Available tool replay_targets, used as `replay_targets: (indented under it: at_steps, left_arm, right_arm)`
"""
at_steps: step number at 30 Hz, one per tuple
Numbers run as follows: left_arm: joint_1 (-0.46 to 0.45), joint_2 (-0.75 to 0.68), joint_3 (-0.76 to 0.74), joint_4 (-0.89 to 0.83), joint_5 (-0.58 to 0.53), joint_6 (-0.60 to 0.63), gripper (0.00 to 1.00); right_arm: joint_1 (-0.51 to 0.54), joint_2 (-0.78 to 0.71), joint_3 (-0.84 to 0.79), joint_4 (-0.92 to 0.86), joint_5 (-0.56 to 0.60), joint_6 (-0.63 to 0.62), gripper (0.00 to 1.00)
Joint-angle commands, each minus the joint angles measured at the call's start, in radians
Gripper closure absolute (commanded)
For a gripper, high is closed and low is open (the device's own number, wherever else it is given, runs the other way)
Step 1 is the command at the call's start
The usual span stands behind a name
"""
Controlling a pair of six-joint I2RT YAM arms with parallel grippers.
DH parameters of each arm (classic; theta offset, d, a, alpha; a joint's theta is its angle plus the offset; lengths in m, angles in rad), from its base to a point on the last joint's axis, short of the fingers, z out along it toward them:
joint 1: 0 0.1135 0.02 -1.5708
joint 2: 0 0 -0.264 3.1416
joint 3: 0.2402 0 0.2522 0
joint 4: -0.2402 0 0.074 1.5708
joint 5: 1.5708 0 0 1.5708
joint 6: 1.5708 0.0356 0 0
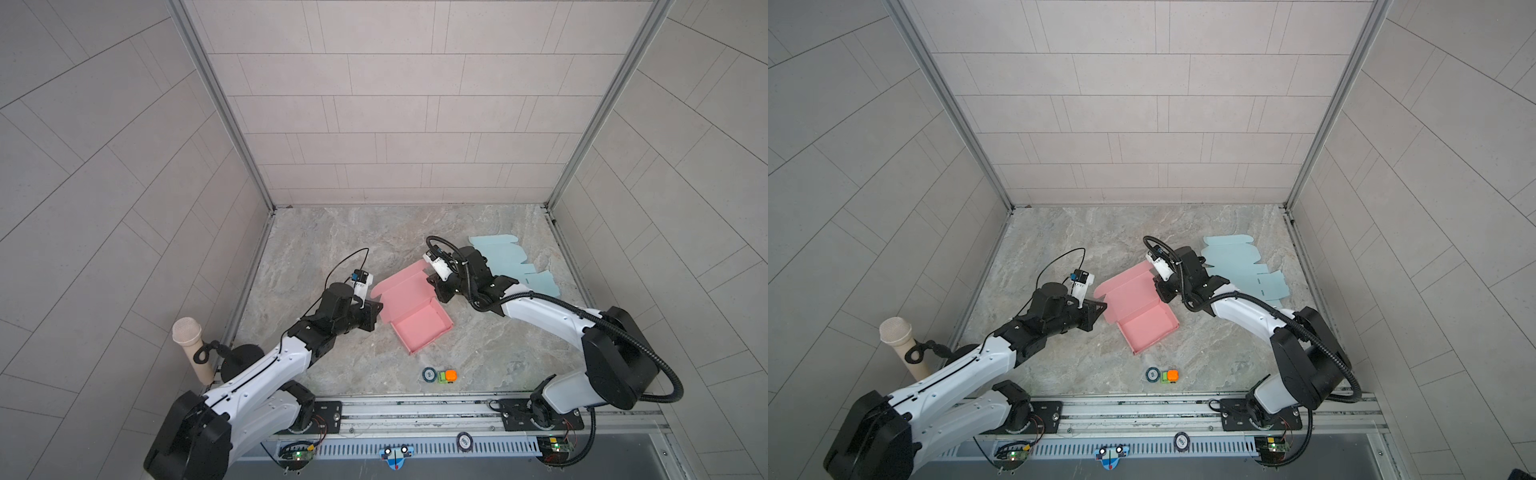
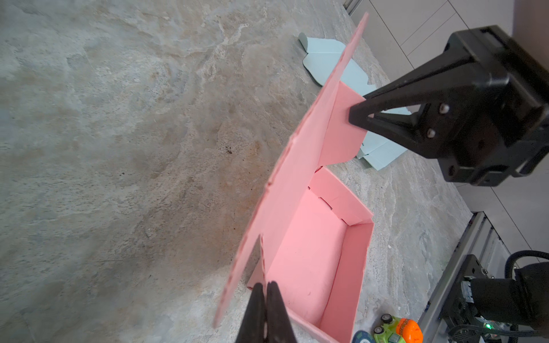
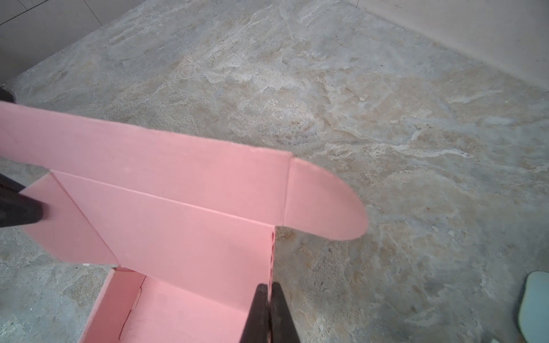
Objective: Fold the paper box
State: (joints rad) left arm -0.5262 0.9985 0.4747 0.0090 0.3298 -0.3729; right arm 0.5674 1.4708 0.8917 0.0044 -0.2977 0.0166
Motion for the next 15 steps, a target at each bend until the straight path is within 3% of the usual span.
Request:
replay_targets:
  at_steps: [1,8,15]
  left_arm:
    - [-0.004,0.02,0.072,-0.028,-0.06,0.01,0.96]
    - [-0.002,0.086,0.139,-0.008,-0.136,-0.004,0.96]
    - [-0.004,0.145,0.172,0.063,-0.132,0.0,0.96]
  right_arm:
    - [0.022,-0.041,-0.027,0.046,0.022,0.027,1.0]
    - [0.086,-0.034,-0.027,0.065,0.111,0.071,1.0]
    - [0.121,0.02,0.027,0.058,0.219,0.154,1.0]
